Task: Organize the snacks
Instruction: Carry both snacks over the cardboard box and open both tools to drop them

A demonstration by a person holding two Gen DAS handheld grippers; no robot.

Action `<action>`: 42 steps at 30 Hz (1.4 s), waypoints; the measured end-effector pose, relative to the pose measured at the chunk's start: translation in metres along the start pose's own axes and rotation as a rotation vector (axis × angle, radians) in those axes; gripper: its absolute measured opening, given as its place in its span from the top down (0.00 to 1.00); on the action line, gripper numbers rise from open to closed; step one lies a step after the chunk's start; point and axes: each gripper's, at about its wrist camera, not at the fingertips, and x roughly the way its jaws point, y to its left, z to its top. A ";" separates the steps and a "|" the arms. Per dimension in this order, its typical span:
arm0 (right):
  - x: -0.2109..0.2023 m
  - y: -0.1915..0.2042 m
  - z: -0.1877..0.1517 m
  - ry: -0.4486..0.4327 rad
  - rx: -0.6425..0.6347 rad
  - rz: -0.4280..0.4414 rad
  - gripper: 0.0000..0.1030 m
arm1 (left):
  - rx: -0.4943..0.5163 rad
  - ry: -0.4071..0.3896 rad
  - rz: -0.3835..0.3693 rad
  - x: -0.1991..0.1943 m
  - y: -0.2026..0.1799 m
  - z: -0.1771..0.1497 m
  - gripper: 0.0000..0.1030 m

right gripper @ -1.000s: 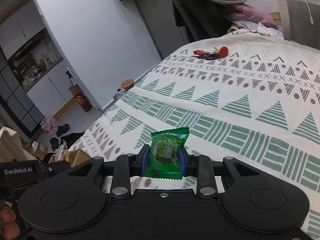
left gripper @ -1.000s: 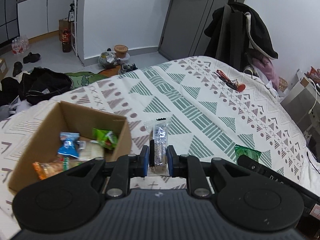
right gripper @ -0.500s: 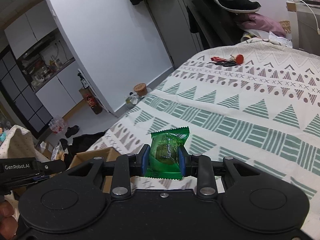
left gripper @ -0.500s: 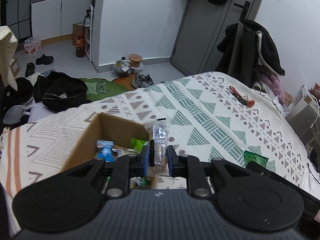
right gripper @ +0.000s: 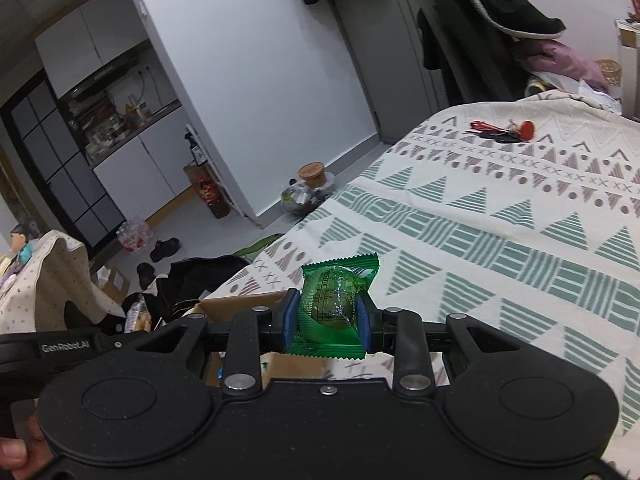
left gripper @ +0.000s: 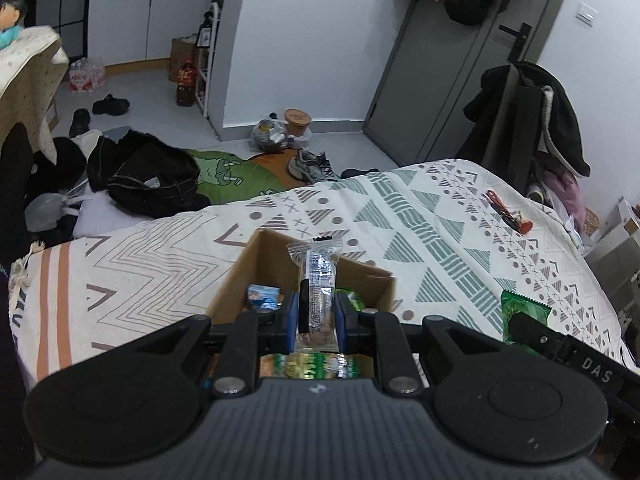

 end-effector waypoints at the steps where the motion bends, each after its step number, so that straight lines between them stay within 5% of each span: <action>1: 0.002 0.004 0.000 0.003 -0.006 0.002 0.72 | -0.008 0.003 0.000 0.002 0.004 0.001 0.82; 15: 0.036 0.047 0.004 0.050 -0.070 0.024 0.72 | -0.049 0.055 0.001 0.044 0.035 0.007 0.78; 27: 0.066 0.093 0.005 0.106 -0.118 0.100 0.71 | -0.174 0.050 0.002 0.038 0.076 0.010 0.71; 36: 0.070 0.100 0.000 0.162 -0.066 0.142 0.59 | -0.171 0.043 0.029 0.023 0.085 0.009 0.33; 42: 0.049 0.083 -0.002 0.154 -0.047 0.100 0.58 | -0.148 0.044 0.029 0.013 0.077 0.005 0.24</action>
